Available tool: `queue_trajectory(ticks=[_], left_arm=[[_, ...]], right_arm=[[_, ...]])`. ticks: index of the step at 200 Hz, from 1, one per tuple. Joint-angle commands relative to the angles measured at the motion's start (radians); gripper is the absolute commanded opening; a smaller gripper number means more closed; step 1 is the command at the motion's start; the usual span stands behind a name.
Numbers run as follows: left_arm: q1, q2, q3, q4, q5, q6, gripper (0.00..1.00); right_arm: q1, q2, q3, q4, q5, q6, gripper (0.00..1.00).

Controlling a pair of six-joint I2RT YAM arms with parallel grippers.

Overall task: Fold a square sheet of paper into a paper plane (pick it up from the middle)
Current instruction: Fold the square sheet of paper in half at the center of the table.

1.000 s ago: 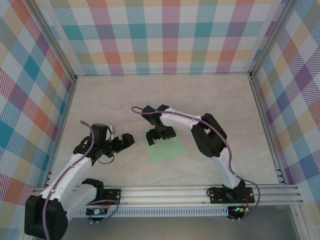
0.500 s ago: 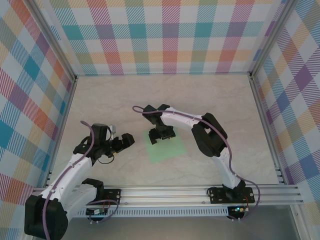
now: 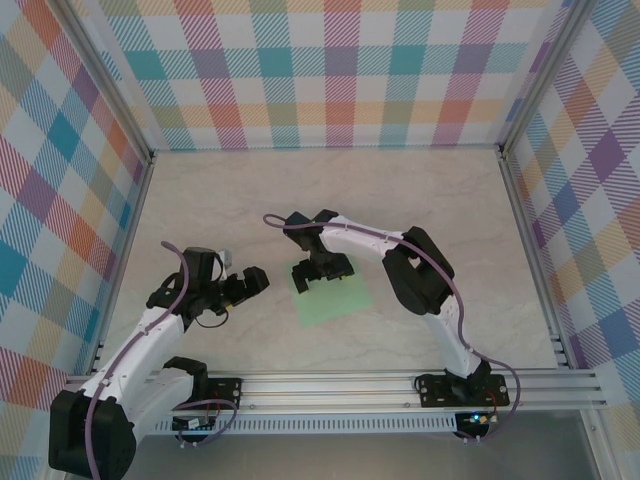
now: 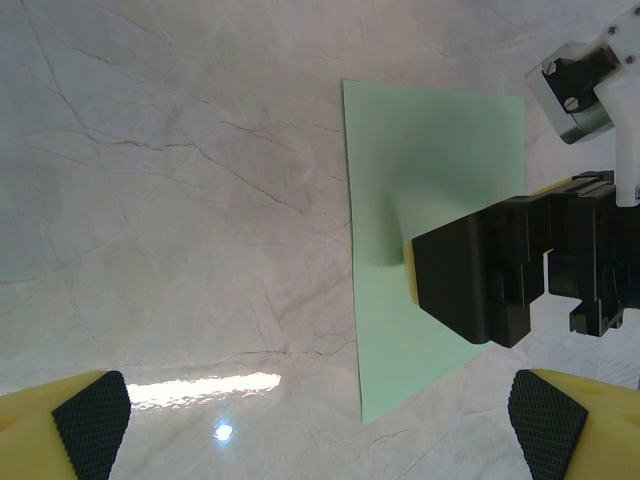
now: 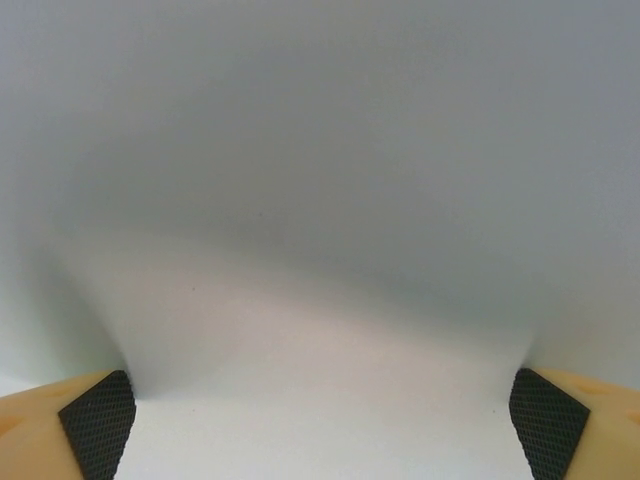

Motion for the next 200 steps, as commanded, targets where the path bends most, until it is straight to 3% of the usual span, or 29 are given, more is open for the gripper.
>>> queue_trajectory(ticks=[1, 55, 128, 200], left_arm=[[-0.012, -0.005, 0.029, -0.023, 0.004, 0.024, 1.0], [-0.012, -0.007, 0.029, -0.019, -0.001, 0.025, 1.0], [-0.012, -0.007, 0.031, -0.023, -0.001, 0.029, 1.0], [-0.012, -0.011, 0.036, -0.033, -0.007, 0.031, 1.0]], right_arm=[[0.003, -0.02, 0.015, -0.052, -0.01, 0.017, 1.0], [0.005, 0.085, -0.05, -0.009, -0.066, 0.036, 0.99], [0.015, 0.092, -0.055, -0.019, -0.02, 0.059, 0.74], [0.02, 0.013, -0.002, -0.063, 0.002, 0.043, 0.64]])
